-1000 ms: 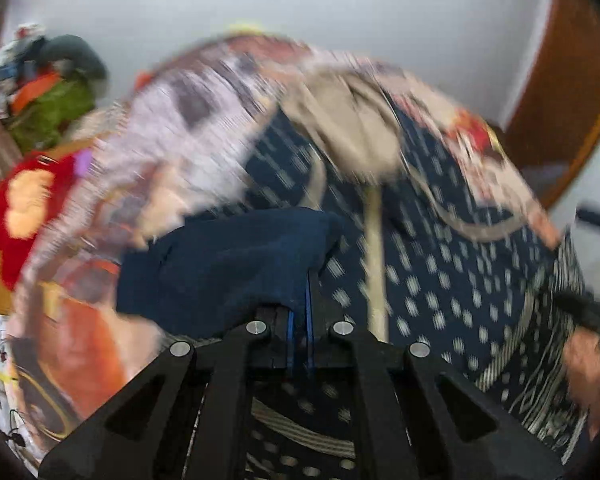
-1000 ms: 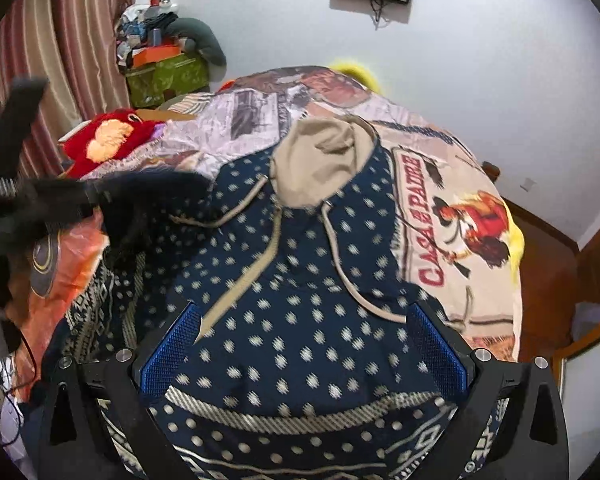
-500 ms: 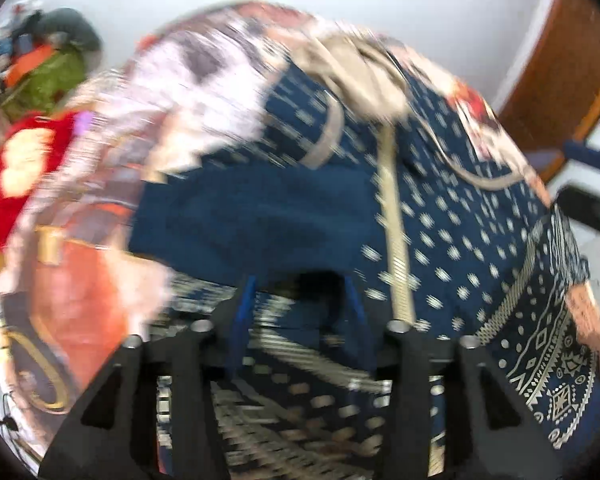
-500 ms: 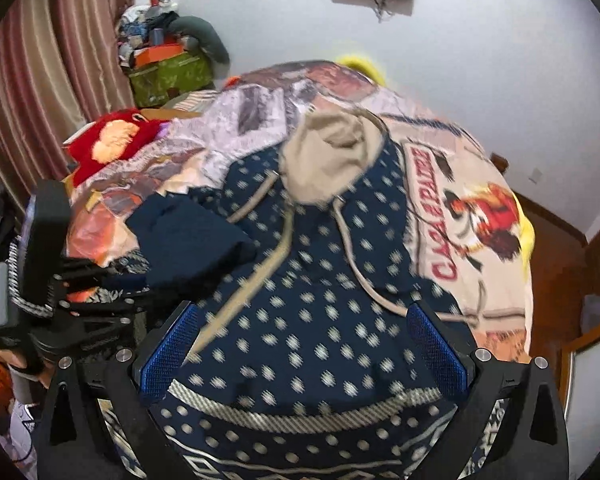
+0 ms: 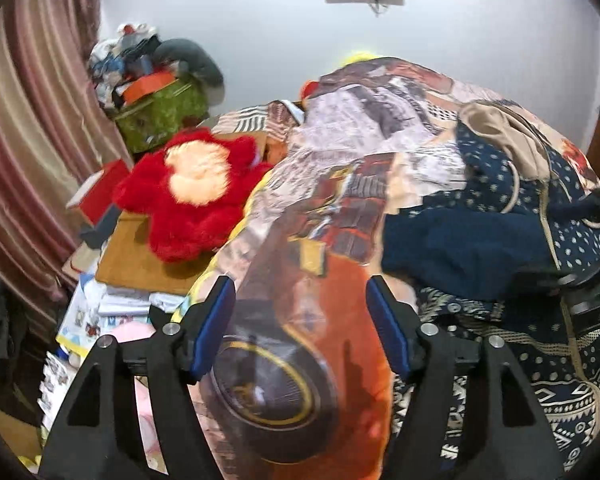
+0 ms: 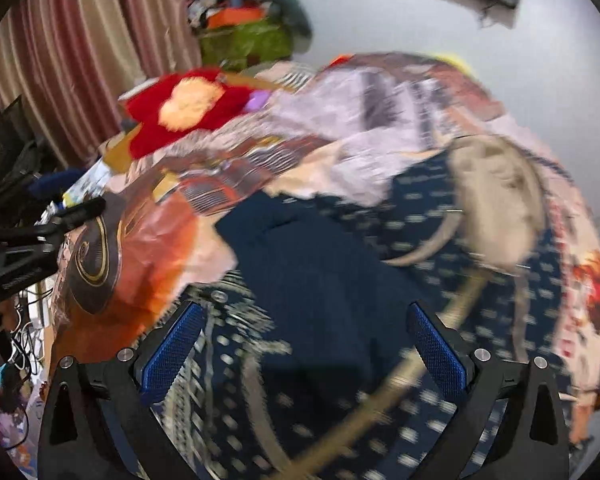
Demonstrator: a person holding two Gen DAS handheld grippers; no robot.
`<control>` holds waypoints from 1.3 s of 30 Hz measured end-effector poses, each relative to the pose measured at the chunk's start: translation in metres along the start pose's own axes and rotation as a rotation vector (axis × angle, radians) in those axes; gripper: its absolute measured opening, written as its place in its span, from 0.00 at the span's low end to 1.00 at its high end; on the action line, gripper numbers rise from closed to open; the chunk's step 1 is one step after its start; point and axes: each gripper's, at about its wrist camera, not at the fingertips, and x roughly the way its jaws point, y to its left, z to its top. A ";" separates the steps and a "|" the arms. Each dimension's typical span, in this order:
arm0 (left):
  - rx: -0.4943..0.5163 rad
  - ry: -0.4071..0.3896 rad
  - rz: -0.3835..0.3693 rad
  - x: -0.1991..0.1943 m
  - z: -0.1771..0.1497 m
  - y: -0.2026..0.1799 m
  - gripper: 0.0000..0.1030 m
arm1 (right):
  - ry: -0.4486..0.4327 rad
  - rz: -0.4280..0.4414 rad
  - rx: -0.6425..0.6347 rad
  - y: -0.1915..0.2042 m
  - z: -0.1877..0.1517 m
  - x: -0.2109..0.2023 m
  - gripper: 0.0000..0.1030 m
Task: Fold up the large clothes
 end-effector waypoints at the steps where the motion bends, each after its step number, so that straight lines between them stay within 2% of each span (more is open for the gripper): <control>1: -0.016 0.005 -0.006 0.003 -0.002 0.008 0.65 | 0.014 0.005 -0.010 0.010 0.004 0.014 0.98; 5: -0.035 0.025 -0.013 0.013 -0.009 0.021 0.65 | 0.058 0.000 -0.074 0.040 0.021 0.062 0.92; 7: -0.028 0.037 -0.014 0.016 -0.013 0.022 0.66 | 0.089 0.001 -0.087 0.049 0.027 0.085 0.82; 8: -0.024 0.044 -0.014 0.019 -0.015 0.023 0.67 | 0.108 -0.002 -0.088 0.052 0.029 0.096 0.81; 12: -0.035 0.071 -0.038 0.029 -0.023 0.025 0.67 | 0.151 -0.011 -0.073 0.059 0.036 0.131 0.63; 16: -0.032 0.106 -0.087 0.037 -0.032 0.022 0.67 | 0.146 0.011 -0.018 0.053 0.036 0.148 0.56; 17: -0.023 0.112 -0.091 0.039 -0.033 0.020 0.67 | 0.134 0.018 -0.012 0.052 0.036 0.148 0.51; 19: -0.005 0.123 -0.093 0.042 -0.036 0.012 0.67 | 0.123 0.007 0.000 0.048 0.035 0.149 0.34; 20: 0.000 0.129 -0.098 0.043 -0.037 0.010 0.67 | 0.067 0.010 -0.045 0.045 0.035 0.151 0.22; 22: 0.008 0.148 -0.119 0.046 -0.041 0.001 0.67 | 0.066 0.021 -0.014 0.036 0.033 0.153 0.13; 24: 0.025 0.170 -0.142 0.049 -0.044 -0.008 0.67 | 0.057 0.042 0.032 0.028 0.033 0.147 0.10; 25: 0.036 0.177 -0.145 0.050 -0.045 -0.012 0.67 | 0.100 0.018 0.080 0.025 0.033 0.141 0.09; 26: 0.057 0.183 -0.149 0.051 -0.047 -0.019 0.67 | 0.087 0.020 0.087 0.023 0.033 0.134 0.09; 29: 0.094 0.194 -0.161 0.055 -0.050 -0.038 0.67 | 0.023 0.007 0.091 0.016 0.035 0.102 0.08; 34: 0.135 0.225 -0.187 0.069 -0.049 -0.071 0.67 | -0.114 0.000 0.143 -0.008 0.031 0.025 0.08; 39: 0.196 0.219 -0.089 0.086 -0.046 -0.100 0.67 | -0.218 -0.022 0.184 -0.041 0.019 -0.039 0.08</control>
